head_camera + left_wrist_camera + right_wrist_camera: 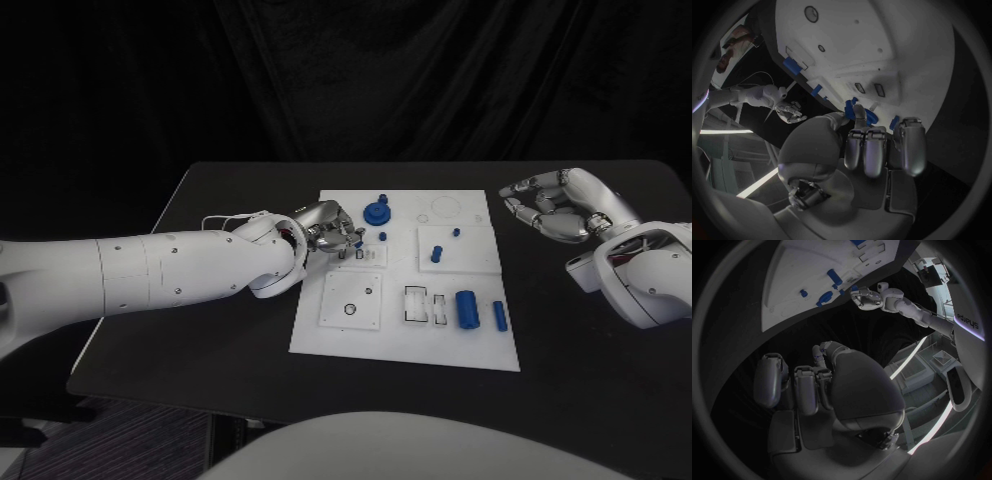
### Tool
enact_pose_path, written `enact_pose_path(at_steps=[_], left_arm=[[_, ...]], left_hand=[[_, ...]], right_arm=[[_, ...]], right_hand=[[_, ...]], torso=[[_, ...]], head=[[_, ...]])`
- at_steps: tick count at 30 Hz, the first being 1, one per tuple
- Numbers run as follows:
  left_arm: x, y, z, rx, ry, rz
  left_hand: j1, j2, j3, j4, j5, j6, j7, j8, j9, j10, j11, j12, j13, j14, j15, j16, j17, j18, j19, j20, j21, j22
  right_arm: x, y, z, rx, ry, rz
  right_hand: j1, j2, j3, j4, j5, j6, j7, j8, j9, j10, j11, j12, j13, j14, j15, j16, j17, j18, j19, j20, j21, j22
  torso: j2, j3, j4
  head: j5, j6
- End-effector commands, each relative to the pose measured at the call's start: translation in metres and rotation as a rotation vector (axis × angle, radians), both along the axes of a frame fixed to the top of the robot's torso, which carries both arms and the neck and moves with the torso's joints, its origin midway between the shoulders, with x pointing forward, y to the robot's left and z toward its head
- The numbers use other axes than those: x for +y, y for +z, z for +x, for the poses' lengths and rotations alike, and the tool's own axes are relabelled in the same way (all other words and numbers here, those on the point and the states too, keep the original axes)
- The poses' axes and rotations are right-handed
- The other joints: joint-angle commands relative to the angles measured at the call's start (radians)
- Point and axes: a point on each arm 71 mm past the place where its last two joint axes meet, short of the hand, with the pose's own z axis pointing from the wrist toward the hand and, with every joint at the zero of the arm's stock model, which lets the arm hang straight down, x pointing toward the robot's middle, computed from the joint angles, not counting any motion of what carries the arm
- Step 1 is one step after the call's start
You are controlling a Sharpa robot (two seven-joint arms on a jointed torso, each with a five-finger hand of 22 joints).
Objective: Assemble the parts on the task board
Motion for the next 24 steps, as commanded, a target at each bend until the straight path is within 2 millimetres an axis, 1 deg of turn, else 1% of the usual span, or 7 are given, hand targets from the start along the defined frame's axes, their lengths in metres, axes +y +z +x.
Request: enact_pose_path(at_steps=[1,5,10,12,16,21,24], left_arm=[[-0.002,0.004,-0.002,-0.104,-0.033,0.023],[0.0,0.0,-0.007,-0.15,-0.047,0.059],[0.0,-0.009,-0.014,-0.189,-0.054,0.093],[0.0,-0.012,-0.015,-0.193,-0.053,0.098],[0.0,-0.016,-0.017,-0.197,-0.048,0.101],[0.0,-0.018,-0.018,-0.197,-0.044,0.103],[0.0,-0.019,-0.019,-0.198,-0.042,0.102]], left_hand=[[-0.011,0.002,0.063,-0.054,-0.019,-0.008,-0.004,0.002,0.026,0.103,0.007,0.0,0.263,0.1,0.006,0.003,0.263,-0.002,0.006,0.0,-0.002,0.172],[-0.02,0.004,0.062,-0.046,-0.055,-0.005,-0.003,0.001,0.025,0.103,0.008,0.0,0.263,0.1,0.007,0.003,0.263,-0.002,0.008,0.001,-0.001,0.173],[-0.024,0.006,0.06,-0.039,-0.081,0.0,-0.004,0.0,0.025,0.103,0.008,0.0,0.263,0.1,0.007,0.003,0.263,-0.003,0.011,0.001,0.003,0.176],[-0.029,0.008,0.053,-0.029,-0.127,0.005,-0.005,-0.002,0.024,0.103,0.007,0.0,0.263,0.1,0.006,0.003,0.263,-0.003,0.012,0.001,0.003,0.178],[-0.032,0.009,0.047,-0.021,-0.153,0.008,-0.005,-0.004,0.024,0.103,0.007,0.0,0.263,0.1,0.006,0.003,0.263,-0.003,0.012,0.001,0.003,0.178],[-0.035,0.01,0.043,-0.017,-0.163,0.009,-0.005,-0.005,0.024,0.103,0.007,0.0,0.263,0.1,0.006,0.003,0.263,-0.004,0.013,0.0,0.003,0.179],[-0.036,0.011,0.041,-0.014,-0.169,0.01,-0.005,-0.006,0.024,0.103,0.007,0.0,0.263,0.1,0.006,0.003,0.263,-0.004,0.013,0.0,0.004,0.179]], right_arm=[[-0.001,-0.001,0.0,0.001,-0.013,-0.003],[0.0,-0.001,0.0,0.0,-0.012,-0.003],[-0.001,-0.002,0.0,0.0,-0.013,-0.004],[-0.001,-0.002,0.0,0.001,-0.013,-0.004],[-0.001,-0.002,0.0,0.001,-0.014,-0.003],[-0.002,-0.002,0.0,0.0,-0.015,-0.003],[-0.001,-0.002,0.0,0.0,-0.014,-0.003]], right_hand=[[-0.002,-0.001,0.007,0.001,0.004,-0.006,0.001,-0.006,-0.001,0.08,0.006,-0.003,0.24,0.083,0.002,-0.003,0.205,0.001,-0.005,0.0,-0.004,0.122],[-0.002,-0.001,0.007,0.001,0.004,-0.006,0.001,-0.006,-0.001,0.08,0.006,-0.003,0.24,0.083,0.002,-0.003,0.205,0.001,-0.005,0.0,-0.004,0.122],[-0.003,-0.002,0.007,0.0,0.004,-0.006,0.001,-0.006,-0.002,0.08,0.006,-0.003,0.24,0.083,0.002,-0.004,0.205,0.001,-0.005,0.0,-0.005,0.122],[-0.003,-0.002,0.007,0.0,0.004,-0.006,0.001,-0.006,-0.002,0.08,0.006,-0.003,0.24,0.083,0.002,-0.004,0.205,0.001,-0.005,0.0,-0.005,0.122],[-0.003,-0.002,0.007,0.0,0.004,-0.006,0.001,-0.006,-0.002,0.08,0.006,-0.003,0.24,0.083,0.002,-0.004,0.205,0.001,-0.005,0.0,-0.005,0.122],[-0.003,-0.002,0.007,0.0,0.004,-0.006,0.001,-0.006,-0.002,0.08,0.006,-0.003,0.24,0.083,0.002,-0.004,0.205,0.001,-0.005,0.0,-0.005,0.122],[-0.003,-0.002,0.007,0.0,0.004,-0.006,0.001,-0.006,-0.002,0.08,0.006,-0.003,0.24,0.083,0.002,-0.004,0.205,0.001,-0.005,0.0,-0.005,0.122]], torso=[[-0.001,0.0004,-0.0009],[-0.001,0.0004,-0.0014],[-0.001,0.0011,-0.0018],[-0.001,0.0009,-0.0011],[-0.001,0.001,-0.0015],[-0.001,0.0011,-0.0016],[0.0,-0.0003,-0.0012]], head=[[0.002,0.0],[0.002,0.0],[0.0,0.0],[-0.001,0.0],[-0.002,0.0],[-0.002,0.0],[0.0,0.0]])
